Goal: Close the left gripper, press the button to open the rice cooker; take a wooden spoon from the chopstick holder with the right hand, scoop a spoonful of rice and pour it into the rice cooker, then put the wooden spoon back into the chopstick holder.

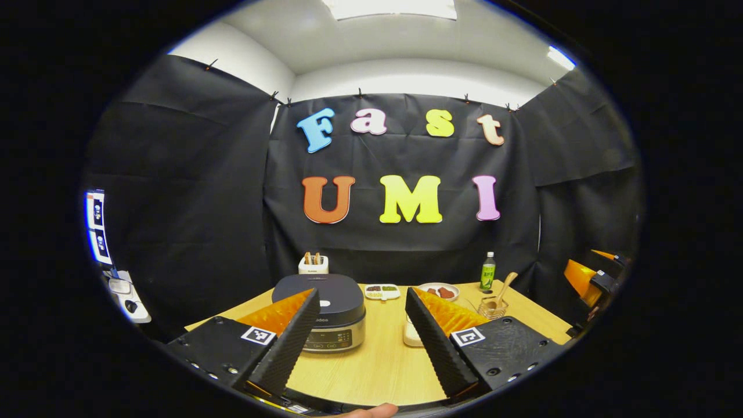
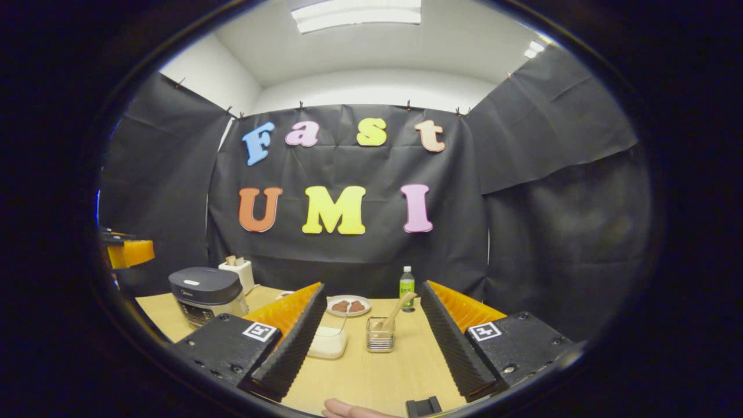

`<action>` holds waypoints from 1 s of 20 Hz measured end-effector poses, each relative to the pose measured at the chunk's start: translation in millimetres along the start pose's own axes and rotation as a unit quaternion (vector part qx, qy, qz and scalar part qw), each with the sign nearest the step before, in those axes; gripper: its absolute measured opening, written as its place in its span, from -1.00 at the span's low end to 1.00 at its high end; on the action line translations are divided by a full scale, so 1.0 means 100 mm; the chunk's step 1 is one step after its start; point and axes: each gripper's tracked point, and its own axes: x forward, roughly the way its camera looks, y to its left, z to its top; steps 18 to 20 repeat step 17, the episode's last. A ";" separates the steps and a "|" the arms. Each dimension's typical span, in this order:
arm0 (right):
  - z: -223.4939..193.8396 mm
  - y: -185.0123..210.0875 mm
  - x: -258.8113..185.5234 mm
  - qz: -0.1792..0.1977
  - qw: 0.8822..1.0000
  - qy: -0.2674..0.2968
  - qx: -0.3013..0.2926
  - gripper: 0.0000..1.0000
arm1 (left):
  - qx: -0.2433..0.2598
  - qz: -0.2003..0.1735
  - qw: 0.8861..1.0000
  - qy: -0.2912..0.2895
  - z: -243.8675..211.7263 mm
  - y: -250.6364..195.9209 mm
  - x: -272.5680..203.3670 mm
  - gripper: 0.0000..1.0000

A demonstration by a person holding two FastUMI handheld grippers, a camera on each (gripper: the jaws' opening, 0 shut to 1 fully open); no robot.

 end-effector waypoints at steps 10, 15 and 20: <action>0.27 -0.05 -0.35 0.021 0.999 -0.010 0.028 1.00 | 0.046 -0.036 0.997 -0.041 0.30 -0.42 -0.39 0.73; 0.18 -0.06 -0.35 0.022 1.000 0.002 0.018 1.00 | 0.023 -0.031 0.999 -0.034 0.24 -0.43 -0.40 0.92; 0.18 -0.09 -0.34 0.020 1.000 0.001 0.018 1.00 | 0.020 -0.028 0.999 -0.031 0.24 -0.41 -0.39 0.92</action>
